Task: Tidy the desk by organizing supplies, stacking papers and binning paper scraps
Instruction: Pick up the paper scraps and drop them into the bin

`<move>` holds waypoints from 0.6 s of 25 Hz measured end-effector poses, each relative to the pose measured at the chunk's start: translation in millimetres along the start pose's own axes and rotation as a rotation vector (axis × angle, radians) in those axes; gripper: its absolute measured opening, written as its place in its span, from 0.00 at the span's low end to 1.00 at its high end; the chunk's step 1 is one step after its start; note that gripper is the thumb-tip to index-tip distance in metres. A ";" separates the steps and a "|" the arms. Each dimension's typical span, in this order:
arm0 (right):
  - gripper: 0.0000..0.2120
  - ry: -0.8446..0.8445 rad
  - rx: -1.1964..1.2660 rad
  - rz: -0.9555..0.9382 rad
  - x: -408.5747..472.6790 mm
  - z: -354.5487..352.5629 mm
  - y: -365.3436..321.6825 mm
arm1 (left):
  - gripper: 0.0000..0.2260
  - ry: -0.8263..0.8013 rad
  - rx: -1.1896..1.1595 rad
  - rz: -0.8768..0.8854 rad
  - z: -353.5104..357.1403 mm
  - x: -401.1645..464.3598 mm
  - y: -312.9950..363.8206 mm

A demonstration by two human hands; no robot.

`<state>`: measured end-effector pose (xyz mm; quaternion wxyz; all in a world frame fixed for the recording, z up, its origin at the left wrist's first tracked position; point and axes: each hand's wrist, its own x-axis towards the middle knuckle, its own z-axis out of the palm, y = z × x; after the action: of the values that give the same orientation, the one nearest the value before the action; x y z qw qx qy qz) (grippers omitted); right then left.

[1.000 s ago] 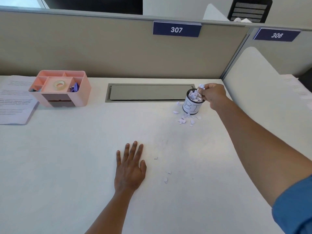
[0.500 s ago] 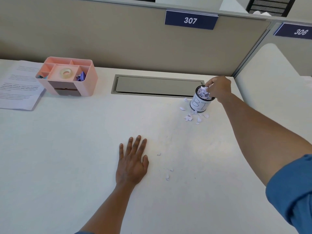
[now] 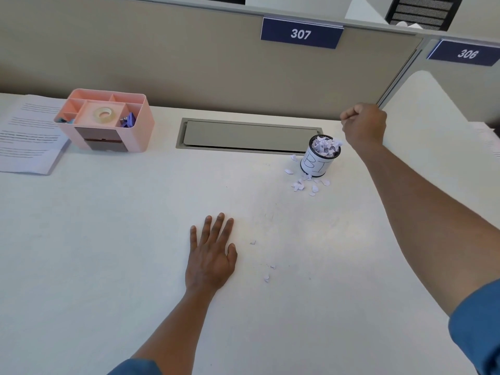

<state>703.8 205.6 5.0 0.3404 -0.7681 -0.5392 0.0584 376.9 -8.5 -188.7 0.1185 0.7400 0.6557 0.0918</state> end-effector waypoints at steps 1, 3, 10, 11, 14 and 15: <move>0.13 0.005 0.044 -0.022 -7.6 -1.7 -4.6 | 0.29 0.002 -0.002 0.000 0.2 0.2 -0.5; 0.13 -0.019 0.115 -0.053 -31.8 -0.3 -10.3 | 0.29 0.008 -0.010 0.003 0.9 -0.2 -1.9; 0.18 -0.587 0.124 -0.126 -187.3 64.1 10.4 | 0.28 -0.001 -0.015 0.004 2.4 -0.7 -0.6; 0.19 -0.643 0.079 -0.163 -210.6 77.5 9.7 | 0.28 -0.004 -0.016 0.003 2.4 -0.9 -1.0; 0.23 -0.639 -0.127 -0.371 -269.4 100.6 3.4 | 0.28 -0.002 -0.022 0.004 2.3 -0.9 -3.4; 0.23 -0.619 -0.129 -0.424 -283.5 98.7 5.4 | 0.28 0.000 -0.020 0.008 2.5 -0.4 -3.2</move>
<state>546.2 3.9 -152.0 0.1170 -0.6052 -0.7662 0.1819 374.6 -8.7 -192.0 0.1253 0.7414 0.6518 0.0989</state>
